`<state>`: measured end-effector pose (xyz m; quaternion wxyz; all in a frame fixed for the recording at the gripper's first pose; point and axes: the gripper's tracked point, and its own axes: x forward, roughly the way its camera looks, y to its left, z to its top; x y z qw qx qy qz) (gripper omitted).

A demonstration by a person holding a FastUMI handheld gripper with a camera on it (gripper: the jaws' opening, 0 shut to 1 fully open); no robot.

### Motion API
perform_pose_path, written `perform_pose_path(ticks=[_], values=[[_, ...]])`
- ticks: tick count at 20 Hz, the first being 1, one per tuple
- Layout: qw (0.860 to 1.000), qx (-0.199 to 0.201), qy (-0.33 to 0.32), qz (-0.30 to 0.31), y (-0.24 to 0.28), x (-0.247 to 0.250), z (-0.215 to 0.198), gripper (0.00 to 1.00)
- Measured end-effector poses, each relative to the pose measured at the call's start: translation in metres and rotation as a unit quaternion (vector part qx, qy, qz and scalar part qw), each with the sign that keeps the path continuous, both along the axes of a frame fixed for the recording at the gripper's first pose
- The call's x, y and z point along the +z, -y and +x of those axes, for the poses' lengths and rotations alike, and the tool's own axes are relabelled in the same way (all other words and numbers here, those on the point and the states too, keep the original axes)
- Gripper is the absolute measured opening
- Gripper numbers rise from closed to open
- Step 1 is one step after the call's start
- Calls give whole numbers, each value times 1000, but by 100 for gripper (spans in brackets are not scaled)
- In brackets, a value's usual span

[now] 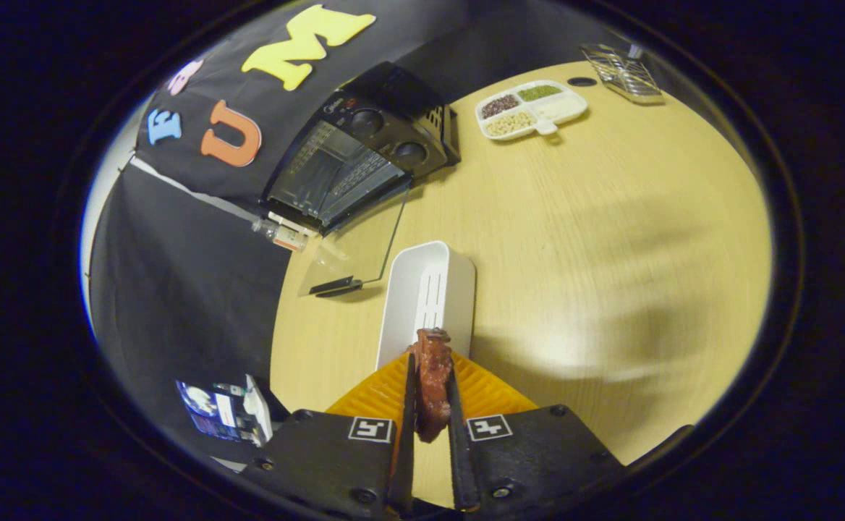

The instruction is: Open the toaster oven, put the food inside, and close the toaster oven door.

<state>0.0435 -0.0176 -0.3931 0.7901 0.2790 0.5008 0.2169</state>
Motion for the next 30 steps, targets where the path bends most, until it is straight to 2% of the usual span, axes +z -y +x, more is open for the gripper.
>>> perform_pose_path(ticks=[3, 9, 13, 17, 21, 24, 27, 30], values=[[1000, -6, 3, 0, 3, 9, 1, 17], [997, -30, 66, 14, -8, 72, 11, 15], [992, -75, 92, 37, -51, 104, 23, 15], [982, -136, 114, 72, -109, 110, 49, 15], [959, -229, 116, 123, -159, 94, 92, 14], [931, -297, 112, 177, -186, 88, 131, 14], [910, -345, 118, 197, -202, 81, 174, 14], [896, -381, 124, 191, -210, 73, 217, 14]])
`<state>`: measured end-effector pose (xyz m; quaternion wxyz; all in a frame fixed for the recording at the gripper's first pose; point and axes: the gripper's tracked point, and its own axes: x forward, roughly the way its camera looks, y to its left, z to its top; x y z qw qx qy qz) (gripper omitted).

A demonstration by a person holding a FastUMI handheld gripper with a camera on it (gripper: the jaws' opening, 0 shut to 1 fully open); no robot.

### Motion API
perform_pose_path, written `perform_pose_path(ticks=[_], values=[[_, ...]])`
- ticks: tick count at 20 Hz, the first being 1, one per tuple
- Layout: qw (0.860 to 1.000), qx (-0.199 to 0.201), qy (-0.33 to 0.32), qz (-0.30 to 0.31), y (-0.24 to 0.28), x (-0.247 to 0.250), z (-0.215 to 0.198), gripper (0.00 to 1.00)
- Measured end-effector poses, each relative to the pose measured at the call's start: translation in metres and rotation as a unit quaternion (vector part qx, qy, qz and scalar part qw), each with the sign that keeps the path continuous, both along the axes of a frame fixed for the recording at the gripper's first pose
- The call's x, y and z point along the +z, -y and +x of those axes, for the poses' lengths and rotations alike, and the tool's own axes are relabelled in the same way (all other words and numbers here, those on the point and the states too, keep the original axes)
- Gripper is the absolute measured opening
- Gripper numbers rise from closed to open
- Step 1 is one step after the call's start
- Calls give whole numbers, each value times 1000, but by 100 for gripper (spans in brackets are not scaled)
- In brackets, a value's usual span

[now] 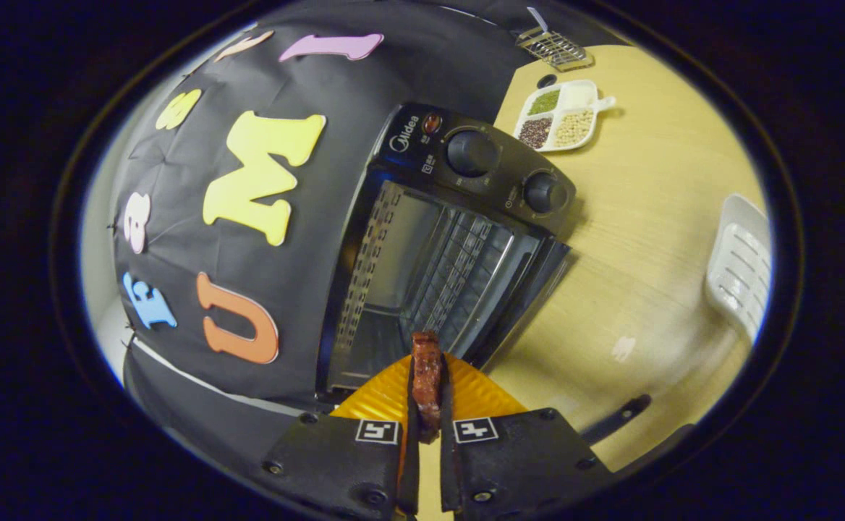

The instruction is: Open the toaster oven, put the food inside, and close the toaster oven door.

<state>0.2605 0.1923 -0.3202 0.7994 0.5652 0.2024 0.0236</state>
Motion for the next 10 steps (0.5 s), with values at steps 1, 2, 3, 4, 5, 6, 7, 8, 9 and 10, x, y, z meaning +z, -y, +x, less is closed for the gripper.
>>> perform_pose_path(ticks=[1, 2, 3, 4, 5, 6, 7, 8, 9, 10], values=[[1000, -11, -3, -2, -2, -4, 13, 14], [1000, -23, -4, 2, -3, -6, 27, 14], [999, -33, -6, 3, -7, -10, 40, 14], [999, -37, -11, 0, -10, -14, 50, 14], [999, -40, -15, -6, -12, -16, 57, 14], [999, -43, -18, -12, -14, -21, 65, 14], [999, -46, -16, -11, -17, -22, 69, 14], [999, -44, -17, -15, -20, -24, 72, 14], [998, -54, -11, -25, -18, -22, 74, 15], [997, -52, -13, -48, -18, -24, 75, 15]])
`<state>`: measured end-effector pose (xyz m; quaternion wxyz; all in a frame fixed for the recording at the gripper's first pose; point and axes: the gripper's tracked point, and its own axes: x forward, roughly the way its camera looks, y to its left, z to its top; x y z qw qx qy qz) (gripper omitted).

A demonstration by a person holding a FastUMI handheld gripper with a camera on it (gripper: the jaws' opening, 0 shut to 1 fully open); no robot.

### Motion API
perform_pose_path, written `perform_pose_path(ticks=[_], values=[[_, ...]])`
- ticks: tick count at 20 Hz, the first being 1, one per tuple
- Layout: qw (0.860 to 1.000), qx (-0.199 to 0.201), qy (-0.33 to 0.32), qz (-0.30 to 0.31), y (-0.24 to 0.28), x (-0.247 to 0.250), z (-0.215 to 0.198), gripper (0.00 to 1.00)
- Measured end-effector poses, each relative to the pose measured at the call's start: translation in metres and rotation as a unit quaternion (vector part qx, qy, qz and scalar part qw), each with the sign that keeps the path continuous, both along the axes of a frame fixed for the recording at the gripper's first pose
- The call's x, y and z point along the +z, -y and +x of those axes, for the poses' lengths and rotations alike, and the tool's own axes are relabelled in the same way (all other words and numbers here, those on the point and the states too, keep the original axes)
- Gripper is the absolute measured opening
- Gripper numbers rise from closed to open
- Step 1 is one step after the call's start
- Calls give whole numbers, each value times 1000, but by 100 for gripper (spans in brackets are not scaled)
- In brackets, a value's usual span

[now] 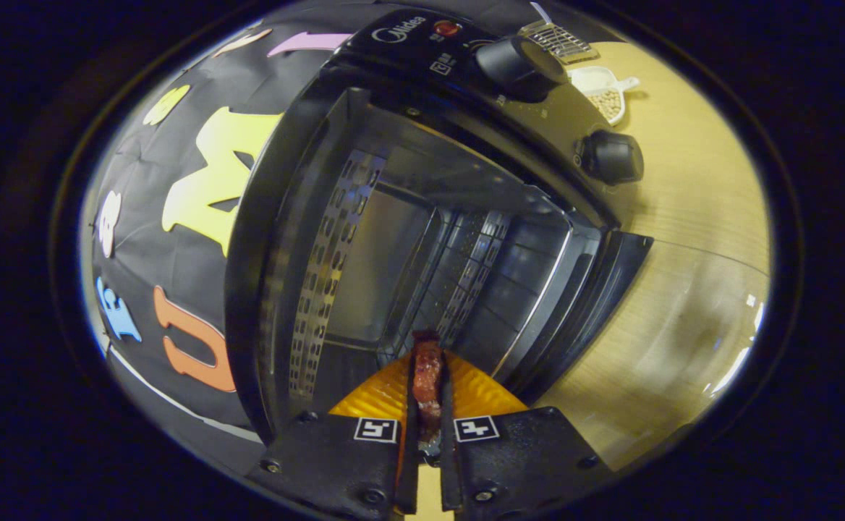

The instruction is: Open the toaster oven, put the food inside, and close the toaster oven door.

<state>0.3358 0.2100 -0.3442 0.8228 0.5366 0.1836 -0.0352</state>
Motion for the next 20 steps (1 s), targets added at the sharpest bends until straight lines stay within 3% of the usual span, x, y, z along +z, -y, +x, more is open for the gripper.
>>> perform_pose_path(ticks=[4, 8, 10, 13, 20], values=[[993, 27, -16, -110, 6, 1, -1, 25], [970, 52, -34, -234, 18, -6, -5, 43], [956, 67, -40, -283, 23, -8, -11, 54], [934, 78, -39, -346, 31, -6, -18, 83], [905, 115, -28, -408, 36, 17, -64, 86]])
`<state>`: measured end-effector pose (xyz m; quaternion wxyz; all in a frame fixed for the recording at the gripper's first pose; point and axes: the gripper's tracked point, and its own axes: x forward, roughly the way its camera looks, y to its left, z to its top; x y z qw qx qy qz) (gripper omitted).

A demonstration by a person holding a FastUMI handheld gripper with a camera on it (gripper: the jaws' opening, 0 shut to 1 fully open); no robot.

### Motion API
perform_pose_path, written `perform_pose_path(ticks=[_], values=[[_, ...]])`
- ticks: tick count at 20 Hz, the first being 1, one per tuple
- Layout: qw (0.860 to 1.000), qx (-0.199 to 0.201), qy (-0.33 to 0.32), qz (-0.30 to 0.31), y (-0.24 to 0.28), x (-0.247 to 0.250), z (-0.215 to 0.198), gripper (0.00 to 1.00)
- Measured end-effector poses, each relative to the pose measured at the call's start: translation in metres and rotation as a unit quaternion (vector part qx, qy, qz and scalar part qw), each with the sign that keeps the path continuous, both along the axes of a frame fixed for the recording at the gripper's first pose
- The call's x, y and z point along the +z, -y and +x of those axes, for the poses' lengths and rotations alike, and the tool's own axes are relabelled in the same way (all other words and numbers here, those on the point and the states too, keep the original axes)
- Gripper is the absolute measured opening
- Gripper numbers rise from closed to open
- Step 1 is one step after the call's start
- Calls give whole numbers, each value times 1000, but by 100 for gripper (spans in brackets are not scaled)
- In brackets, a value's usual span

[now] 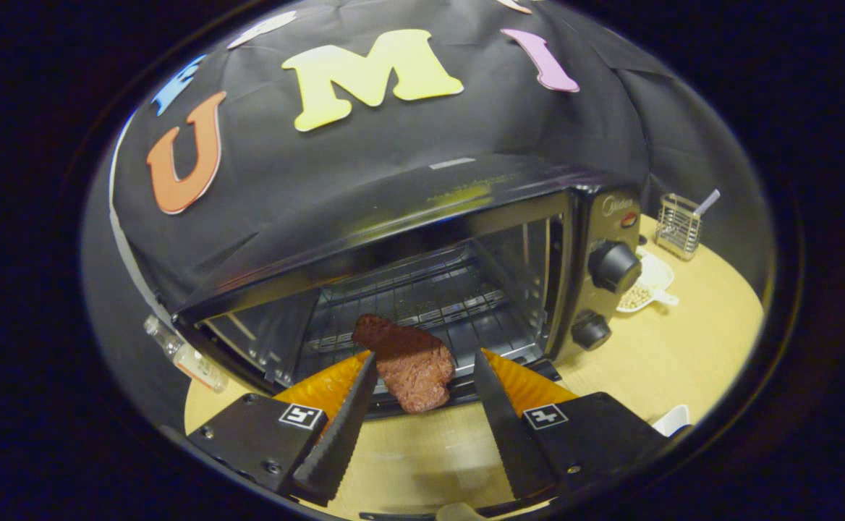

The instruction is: Open the toaster oven, put the food inside, and close the toaster oven door.

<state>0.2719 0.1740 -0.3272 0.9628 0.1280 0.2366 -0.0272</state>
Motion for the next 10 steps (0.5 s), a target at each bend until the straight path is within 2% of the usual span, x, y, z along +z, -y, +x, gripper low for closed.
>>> perform_pose_path(ticks=[6, 8, 10], values=[[998, 51, -25, -40, 2, 12, -73, 87], [994, 74, -33, -73, 8, 11, -102, 93], [991, 91, -48, -86, 10, 1, -126, 93]])
